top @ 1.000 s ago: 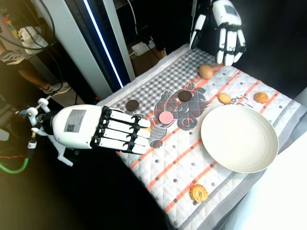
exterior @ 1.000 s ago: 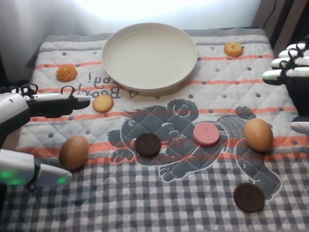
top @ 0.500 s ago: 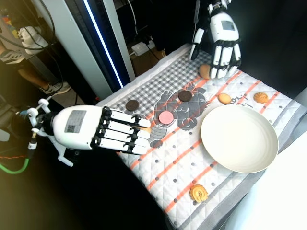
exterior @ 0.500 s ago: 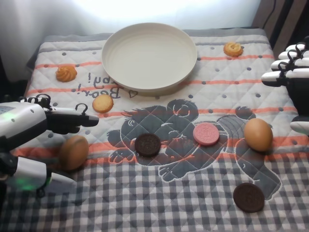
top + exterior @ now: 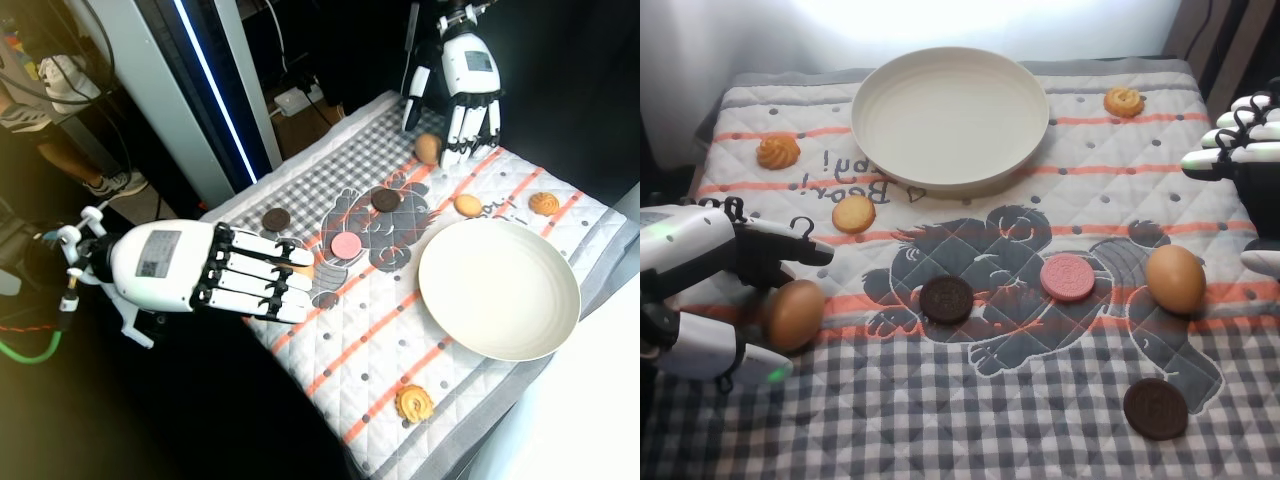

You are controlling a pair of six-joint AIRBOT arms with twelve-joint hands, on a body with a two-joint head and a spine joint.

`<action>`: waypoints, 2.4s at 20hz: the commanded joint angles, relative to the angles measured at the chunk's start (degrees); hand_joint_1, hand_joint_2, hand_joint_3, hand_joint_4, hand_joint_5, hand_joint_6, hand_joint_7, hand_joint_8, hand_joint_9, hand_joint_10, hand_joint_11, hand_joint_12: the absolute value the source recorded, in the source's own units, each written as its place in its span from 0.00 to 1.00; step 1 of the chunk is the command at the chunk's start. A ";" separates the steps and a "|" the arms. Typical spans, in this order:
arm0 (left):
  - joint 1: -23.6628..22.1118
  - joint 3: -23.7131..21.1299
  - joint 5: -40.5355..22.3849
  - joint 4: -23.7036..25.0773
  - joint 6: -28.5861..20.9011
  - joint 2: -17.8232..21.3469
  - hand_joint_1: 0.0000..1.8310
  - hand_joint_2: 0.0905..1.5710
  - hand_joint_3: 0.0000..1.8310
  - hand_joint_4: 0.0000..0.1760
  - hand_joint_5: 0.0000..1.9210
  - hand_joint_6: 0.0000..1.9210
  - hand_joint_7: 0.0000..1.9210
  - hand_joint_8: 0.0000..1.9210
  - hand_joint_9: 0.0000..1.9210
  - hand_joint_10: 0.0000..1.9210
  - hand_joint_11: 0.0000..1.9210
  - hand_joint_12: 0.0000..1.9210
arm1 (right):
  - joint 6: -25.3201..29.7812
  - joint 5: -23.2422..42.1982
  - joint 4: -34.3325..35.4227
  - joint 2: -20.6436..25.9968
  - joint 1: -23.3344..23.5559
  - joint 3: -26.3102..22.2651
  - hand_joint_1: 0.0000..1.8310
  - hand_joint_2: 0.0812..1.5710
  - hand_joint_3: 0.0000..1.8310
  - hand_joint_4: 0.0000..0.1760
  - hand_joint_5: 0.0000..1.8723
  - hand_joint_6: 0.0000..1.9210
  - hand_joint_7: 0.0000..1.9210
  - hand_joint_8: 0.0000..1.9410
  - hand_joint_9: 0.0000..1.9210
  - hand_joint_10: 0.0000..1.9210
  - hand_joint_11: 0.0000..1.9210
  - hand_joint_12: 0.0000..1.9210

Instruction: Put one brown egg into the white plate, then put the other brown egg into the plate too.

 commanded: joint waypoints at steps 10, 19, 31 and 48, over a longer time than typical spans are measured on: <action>-0.72 0.60 -4.22 -0.14 -0.20 -0.69 0.50 0.54 0.00 0.19 0.49 0.00 0.50 0.01 0.45 0.01 0.10 0.54 | 0.19 6.64 1.84 -0.08 0.64 0.21 0.28 0.77 0.00 0.40 0.29 0.00 0.30 0.00 0.27 0.01 0.23 0.02; -0.86 0.81 -6.02 -2.15 -0.21 -0.86 0.70 0.66 0.00 0.00 0.71 0.01 0.52 0.61 0.42 0.43 0.12 0.62 | 0.19 6.64 1.85 -0.17 0.55 0.20 0.27 0.77 0.00 0.40 0.29 0.00 0.31 0.00 0.28 0.00 0.24 0.02; -8.28 2.78 -10.51 -0.67 -0.20 -3.38 0.70 0.64 0.00 0.00 0.71 0.01 0.60 0.48 0.47 0.39 0.11 0.69 | 0.19 6.64 1.87 -0.38 0.53 0.30 0.31 0.76 0.00 0.35 0.30 0.00 0.32 0.00 0.29 0.00 0.25 0.01; -26.44 36.73 9.25 -8.85 -0.17 -30.85 0.43 0.56 0.00 0.67 0.23 0.00 0.42 0.01 0.35 0.25 0.02 0.73 | 0.19 6.64 -0.69 -3.60 3.36 3.13 0.34 0.76 0.00 0.19 0.30 0.00 0.33 0.00 0.32 0.00 0.28 0.02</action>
